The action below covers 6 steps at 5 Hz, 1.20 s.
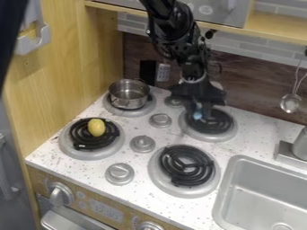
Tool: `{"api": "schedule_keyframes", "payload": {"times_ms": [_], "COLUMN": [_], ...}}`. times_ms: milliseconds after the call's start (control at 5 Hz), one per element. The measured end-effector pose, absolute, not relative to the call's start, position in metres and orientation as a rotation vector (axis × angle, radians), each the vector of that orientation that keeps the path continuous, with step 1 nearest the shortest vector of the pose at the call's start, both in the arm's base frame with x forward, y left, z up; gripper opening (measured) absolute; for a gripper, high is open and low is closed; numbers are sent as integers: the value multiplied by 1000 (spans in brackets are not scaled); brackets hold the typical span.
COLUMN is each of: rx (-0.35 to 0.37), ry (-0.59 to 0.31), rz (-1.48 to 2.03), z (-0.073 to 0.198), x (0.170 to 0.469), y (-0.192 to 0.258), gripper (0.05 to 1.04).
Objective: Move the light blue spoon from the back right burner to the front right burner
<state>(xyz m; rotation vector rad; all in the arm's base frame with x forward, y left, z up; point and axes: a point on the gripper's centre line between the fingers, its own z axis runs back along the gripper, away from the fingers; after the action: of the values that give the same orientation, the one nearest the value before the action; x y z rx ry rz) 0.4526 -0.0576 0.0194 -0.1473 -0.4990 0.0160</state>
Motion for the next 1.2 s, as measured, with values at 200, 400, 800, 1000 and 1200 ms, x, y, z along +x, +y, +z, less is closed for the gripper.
{"api": "schedule_keyframes", "payload": {"times_ms": [200,400,800,1000,1200], "rx": [-149,-124,-92,-94,-96], "ry": [-419,-318,-219,-161,-117], "rz": [-29,-21,16,4,0], "z": [6,-7,-19,-20,-23], "x": [417,397,377,367,360], "y": [-70,-65,-59,-60,-59], "gripper": [324,324,324,324,324]}}
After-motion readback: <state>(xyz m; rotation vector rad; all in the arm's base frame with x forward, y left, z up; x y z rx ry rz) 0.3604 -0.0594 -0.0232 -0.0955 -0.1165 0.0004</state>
